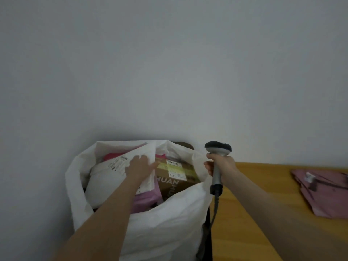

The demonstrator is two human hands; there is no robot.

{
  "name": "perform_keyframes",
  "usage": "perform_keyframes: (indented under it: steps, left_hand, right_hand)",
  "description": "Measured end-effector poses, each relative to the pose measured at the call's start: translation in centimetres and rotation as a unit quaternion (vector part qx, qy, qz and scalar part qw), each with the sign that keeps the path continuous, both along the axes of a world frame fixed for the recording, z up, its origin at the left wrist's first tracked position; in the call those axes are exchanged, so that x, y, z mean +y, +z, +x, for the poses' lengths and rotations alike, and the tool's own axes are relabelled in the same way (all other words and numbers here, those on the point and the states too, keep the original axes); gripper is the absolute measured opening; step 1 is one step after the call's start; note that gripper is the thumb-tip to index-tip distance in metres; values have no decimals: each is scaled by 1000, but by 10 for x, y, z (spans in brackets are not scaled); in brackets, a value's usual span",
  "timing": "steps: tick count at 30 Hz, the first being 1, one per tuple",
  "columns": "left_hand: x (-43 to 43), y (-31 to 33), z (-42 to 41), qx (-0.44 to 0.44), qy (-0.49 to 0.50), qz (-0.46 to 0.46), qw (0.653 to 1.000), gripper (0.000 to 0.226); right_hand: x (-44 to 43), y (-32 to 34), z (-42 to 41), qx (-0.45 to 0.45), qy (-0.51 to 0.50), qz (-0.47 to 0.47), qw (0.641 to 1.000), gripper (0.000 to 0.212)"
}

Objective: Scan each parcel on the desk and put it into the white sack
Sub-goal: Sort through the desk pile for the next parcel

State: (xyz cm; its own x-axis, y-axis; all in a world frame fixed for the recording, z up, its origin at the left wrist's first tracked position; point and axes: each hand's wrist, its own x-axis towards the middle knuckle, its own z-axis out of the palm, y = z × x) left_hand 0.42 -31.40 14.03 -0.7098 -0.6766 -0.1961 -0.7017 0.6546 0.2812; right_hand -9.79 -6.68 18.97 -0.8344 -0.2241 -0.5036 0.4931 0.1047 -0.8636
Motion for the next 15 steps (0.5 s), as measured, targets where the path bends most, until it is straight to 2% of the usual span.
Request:
perform_keyframes:
  steps: [2, 4, 6, 15]
  left_hand:
    - [35, 23, -19, 58, -36, -49, 997, 64]
    - [76, 38, -42, 83, -92, -84, 989, 54]
    - [121, 45, -61, 86, -159, -109, 977, 53]
    - [370, 32, -109, 17, -330, -46, 943, 57]
  right_hand:
    - [23, 3, 0, -20, -27, -24, 999, 14]
    - [51, 3, 0, -30, -51, -39, 997, 12]
    - [86, 1, 2, -35, -71, -49, 996, 11]
    - [299, -21, 19, -59, -180, -57, 980, 8]
